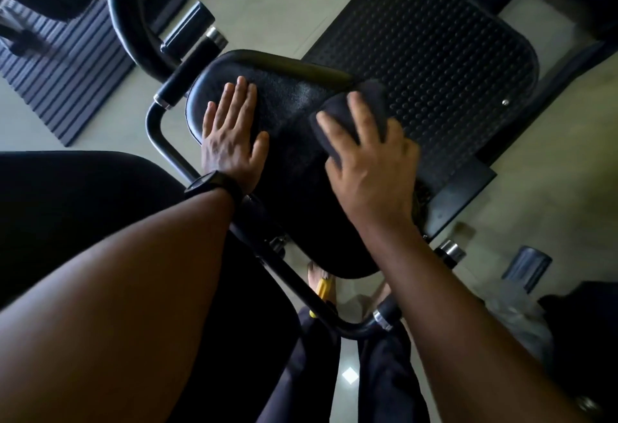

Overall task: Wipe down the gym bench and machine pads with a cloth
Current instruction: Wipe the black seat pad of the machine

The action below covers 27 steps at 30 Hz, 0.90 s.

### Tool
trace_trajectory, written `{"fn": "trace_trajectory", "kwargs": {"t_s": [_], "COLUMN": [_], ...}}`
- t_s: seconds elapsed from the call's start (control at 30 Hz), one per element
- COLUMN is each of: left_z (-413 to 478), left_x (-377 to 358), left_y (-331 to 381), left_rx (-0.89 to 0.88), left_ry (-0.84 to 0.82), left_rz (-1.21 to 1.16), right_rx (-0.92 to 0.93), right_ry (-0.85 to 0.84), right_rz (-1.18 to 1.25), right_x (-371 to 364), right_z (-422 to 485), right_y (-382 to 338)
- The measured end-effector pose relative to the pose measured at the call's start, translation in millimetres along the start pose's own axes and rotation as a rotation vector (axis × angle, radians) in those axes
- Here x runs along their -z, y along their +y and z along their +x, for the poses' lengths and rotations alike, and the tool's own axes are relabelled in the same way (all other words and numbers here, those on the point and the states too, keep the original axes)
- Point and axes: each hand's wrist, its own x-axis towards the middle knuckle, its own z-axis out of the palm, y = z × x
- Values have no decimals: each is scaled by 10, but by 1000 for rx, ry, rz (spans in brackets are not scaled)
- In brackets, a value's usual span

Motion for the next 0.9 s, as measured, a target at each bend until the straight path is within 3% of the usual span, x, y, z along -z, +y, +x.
{"fn": "trace_trajectory", "kwargs": {"t_s": [0.13, 0.2, 0.33, 0.4, 0.47, 0.6, 0.67, 0.8, 0.9], "left_z": [-12, -8, -12, -3, 5, -1, 2, 9, 19], "left_x": [5, 11, -7, -30, -41, -37, -28, -31, -43], "left_y": [14, 2, -11, -23, -34, -27, -16, -23, -59], "left_rx": [3, -1, -4, -10, -19, -17, -17, -21, -33], "left_ry": [-4, -7, -6, 3, 16, 18, 20, 15, 14], "left_rz": [0, -1, 7, 3, 7, 0, 2, 10, 16], "right_rx": [-467, -448, -29, 71, -6, -412, -453, -176, 63], "right_ry": [60, 68, 41, 23, 25, 131, 149, 75, 56], "right_rz": [54, 19, -6, -28, -34, -11, -14, 22, 34], "right_x": [-14, -49, -161, -135, -102, -87, -142, -229, -211], "right_z": [-393, -641, -698, -508, -416, -759, -981, -1041, -572], "right_y": [-97, -319, -509, -354, -214, -165, -351, -845, -751]}}
